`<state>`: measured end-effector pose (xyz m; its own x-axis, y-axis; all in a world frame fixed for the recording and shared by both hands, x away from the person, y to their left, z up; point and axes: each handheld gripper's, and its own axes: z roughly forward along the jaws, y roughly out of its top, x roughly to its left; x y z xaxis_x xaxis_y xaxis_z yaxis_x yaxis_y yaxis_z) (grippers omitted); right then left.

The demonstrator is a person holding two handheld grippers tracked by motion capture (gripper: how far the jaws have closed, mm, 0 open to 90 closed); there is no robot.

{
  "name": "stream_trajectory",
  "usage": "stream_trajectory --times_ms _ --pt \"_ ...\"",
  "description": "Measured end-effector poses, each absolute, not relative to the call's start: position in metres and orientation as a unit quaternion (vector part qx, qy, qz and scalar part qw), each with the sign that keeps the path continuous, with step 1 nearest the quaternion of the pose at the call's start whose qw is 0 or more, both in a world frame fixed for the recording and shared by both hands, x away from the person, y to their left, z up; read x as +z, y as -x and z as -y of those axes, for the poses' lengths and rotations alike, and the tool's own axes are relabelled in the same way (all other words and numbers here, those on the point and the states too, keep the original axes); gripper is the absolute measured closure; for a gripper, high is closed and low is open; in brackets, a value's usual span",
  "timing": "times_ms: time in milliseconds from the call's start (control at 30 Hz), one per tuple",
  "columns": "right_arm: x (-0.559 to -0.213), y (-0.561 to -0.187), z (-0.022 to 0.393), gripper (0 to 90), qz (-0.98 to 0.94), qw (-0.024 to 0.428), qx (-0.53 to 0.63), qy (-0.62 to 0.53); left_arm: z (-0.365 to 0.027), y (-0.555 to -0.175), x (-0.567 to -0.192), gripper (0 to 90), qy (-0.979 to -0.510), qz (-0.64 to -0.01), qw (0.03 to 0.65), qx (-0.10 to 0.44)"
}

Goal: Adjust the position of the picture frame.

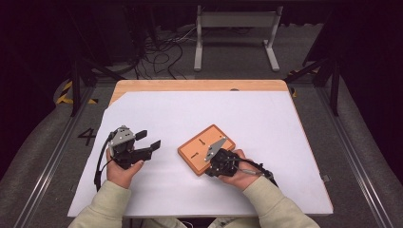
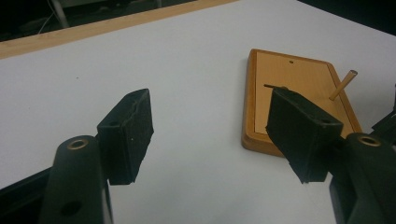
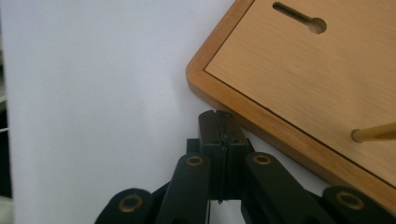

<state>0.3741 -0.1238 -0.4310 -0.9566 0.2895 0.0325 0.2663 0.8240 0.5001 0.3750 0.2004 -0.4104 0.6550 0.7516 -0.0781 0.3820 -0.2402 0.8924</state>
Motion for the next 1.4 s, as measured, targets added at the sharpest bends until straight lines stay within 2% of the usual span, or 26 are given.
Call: stream_trajectory --times_ms 133,300,600,933,1400 --pt "-0.415 -0.377 0.131 90.0 -0.947 0.026 0.284 -0.145 -0.203 -0.374 -0.411 31.8 -0.759 -0.377 0.496 0.188" --pt "-0.388 -0.39 0.135 90.0 -0.939 0.055 0.303 -0.153 -0.208 -0.369 -0.413 31.8 -0.756 -0.385 0.494 0.189" --pt "-0.368 -0.451 0.132 90.0 -0.924 0.087 0.307 -0.209 -0.22 -0.356 -0.416 31.9 -0.75 -0.399 0.488 0.201" --pt "-0.374 -0.499 0.117 90.0 -0.923 0.104 0.285 -0.237 -0.227 -0.352 -0.418 31.8 -0.746 -0.408 0.486 0.201" --pt "-0.419 -0.544 0.1 90.0 -0.931 0.095 0.2 -0.291 -0.231 -0.35 -0.422 31.7 -0.749 -0.41 0.481 0.198"
